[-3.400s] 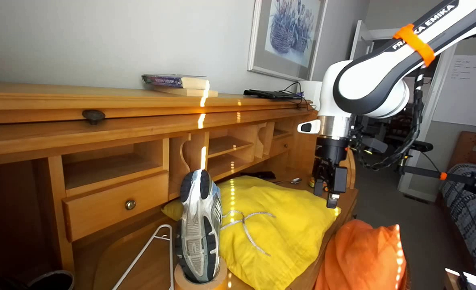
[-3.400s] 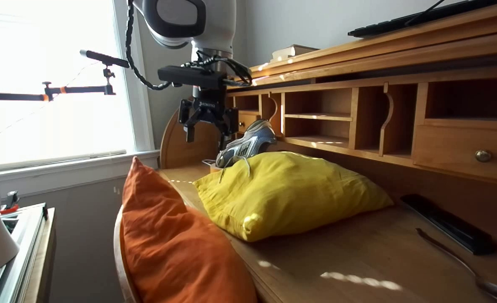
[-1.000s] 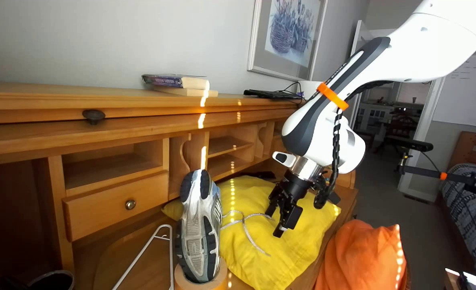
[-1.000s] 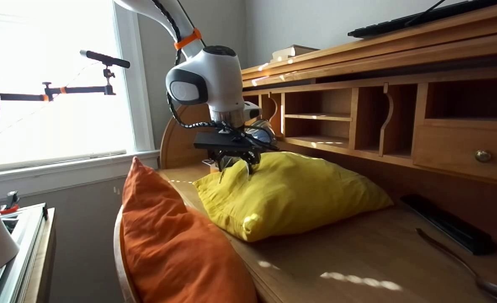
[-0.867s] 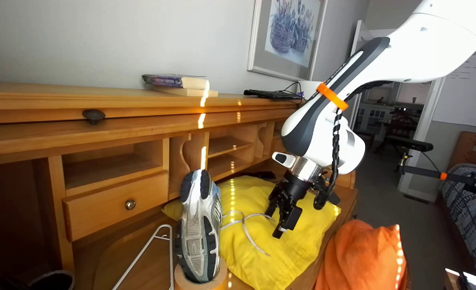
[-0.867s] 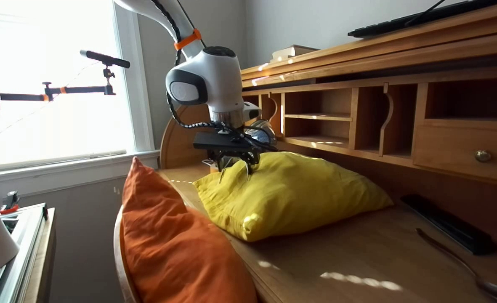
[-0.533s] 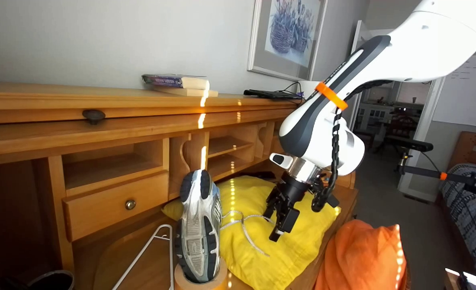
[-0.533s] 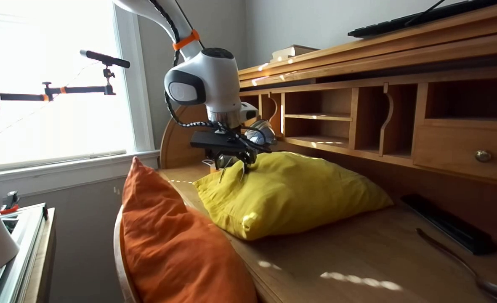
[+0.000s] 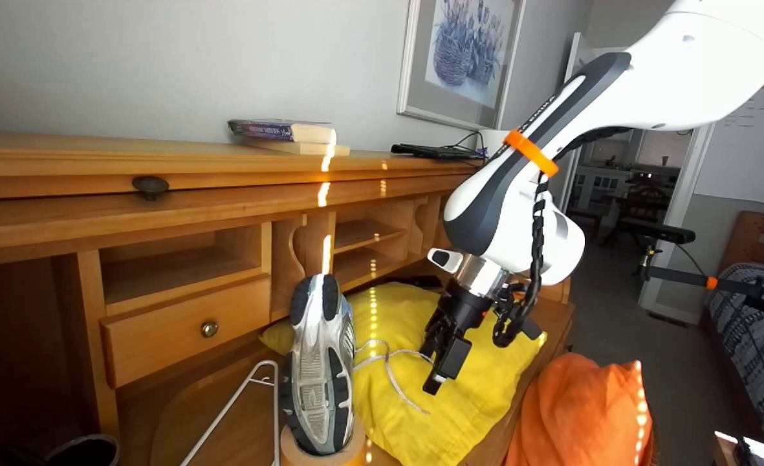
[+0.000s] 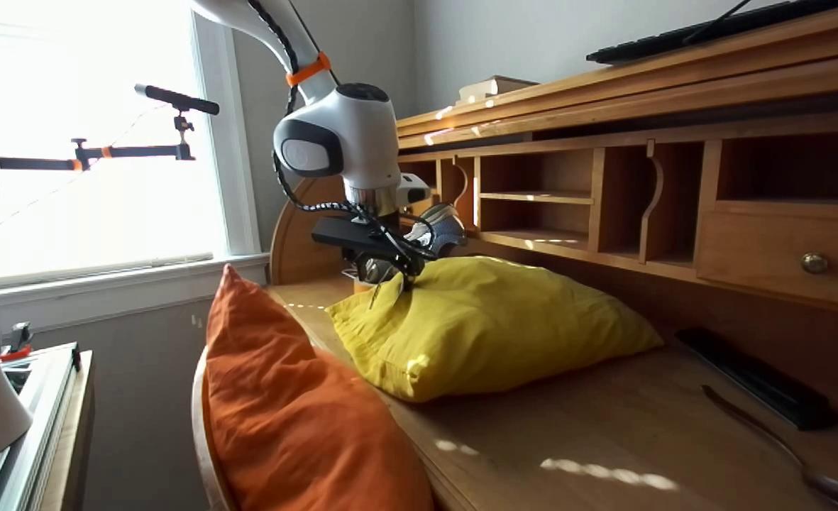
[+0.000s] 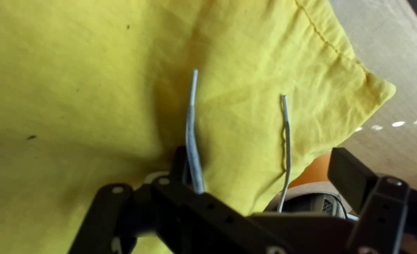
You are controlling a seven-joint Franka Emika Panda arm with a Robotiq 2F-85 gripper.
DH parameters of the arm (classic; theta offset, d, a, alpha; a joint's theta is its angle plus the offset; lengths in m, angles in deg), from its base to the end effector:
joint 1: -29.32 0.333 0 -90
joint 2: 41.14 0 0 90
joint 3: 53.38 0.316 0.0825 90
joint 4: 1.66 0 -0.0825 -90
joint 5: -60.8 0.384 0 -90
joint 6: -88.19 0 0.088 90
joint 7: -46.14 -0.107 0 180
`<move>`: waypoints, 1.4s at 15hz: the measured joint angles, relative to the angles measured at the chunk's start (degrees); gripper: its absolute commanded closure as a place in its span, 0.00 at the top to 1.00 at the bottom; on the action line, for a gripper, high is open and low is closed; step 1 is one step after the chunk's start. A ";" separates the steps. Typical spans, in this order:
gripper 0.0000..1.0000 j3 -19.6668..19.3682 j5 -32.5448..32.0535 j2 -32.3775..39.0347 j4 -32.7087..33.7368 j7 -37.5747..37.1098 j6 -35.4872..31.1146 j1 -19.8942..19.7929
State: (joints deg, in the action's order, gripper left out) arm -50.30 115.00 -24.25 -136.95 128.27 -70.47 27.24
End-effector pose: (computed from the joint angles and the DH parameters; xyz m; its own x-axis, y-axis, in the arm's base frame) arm 0.5071 -0.0252 0.2052 0.7924 0.4823 0.3734 0.5598 -0.8181 -0.1315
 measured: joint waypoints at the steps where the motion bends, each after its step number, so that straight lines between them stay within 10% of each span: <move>1: 1.00 0.00 -0.06 -0.08 -0.03 -1.18 0.00 0.30; 15: 1.00 -4.96 -18.43 -4.61 -3.56 -26.60 -0.66 6.45; 21: 1.00 -2.12 -28.73 -4.61 -4.03 -36.44 0.82 2.94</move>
State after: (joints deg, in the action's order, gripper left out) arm -52.42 86.28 -28.87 -140.98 91.83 -69.65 30.17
